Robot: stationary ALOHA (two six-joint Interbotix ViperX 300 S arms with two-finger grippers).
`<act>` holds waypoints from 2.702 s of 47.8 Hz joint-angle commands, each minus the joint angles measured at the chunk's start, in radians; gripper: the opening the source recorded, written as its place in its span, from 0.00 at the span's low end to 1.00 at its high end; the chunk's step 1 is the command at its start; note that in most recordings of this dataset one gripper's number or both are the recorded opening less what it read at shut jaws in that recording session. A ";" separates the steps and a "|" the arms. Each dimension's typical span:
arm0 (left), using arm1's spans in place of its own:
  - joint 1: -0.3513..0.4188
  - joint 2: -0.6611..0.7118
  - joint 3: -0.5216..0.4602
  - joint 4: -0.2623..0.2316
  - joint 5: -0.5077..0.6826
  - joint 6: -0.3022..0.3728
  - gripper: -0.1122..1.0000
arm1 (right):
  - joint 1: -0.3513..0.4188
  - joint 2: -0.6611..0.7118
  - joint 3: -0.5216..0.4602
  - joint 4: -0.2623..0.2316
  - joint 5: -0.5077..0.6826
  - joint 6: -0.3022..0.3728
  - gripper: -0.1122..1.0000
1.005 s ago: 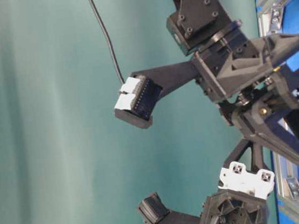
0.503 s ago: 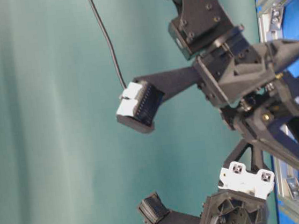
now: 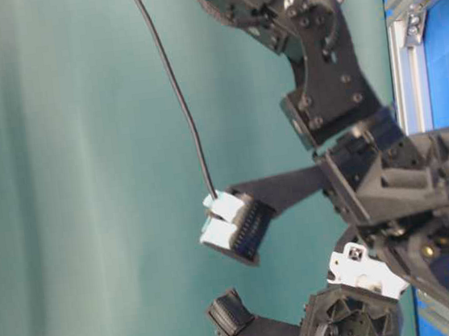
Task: Insert the wire through the string loop located on the left side.
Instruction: 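Push the plug through the white loop with the right gripper, then move the left gripper across to the plug beyond the loop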
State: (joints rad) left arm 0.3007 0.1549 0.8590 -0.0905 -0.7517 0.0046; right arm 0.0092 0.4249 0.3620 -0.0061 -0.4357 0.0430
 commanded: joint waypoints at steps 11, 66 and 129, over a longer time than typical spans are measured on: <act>0.005 -0.034 -0.008 0.003 -0.008 -0.002 0.10 | 0.000 0.000 -0.058 0.000 0.006 0.003 0.10; 0.067 -0.219 0.291 0.003 -0.034 -0.011 0.10 | 0.002 0.000 -0.055 0.000 0.014 0.003 0.10; -0.270 -0.459 0.472 0.003 -0.018 -0.052 0.10 | 0.002 0.000 -0.057 0.000 0.017 0.003 0.10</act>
State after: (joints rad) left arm 0.0721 -0.2899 1.3361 -0.0890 -0.7639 -0.0491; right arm 0.0107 0.4495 0.3283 -0.0061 -0.4142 0.0445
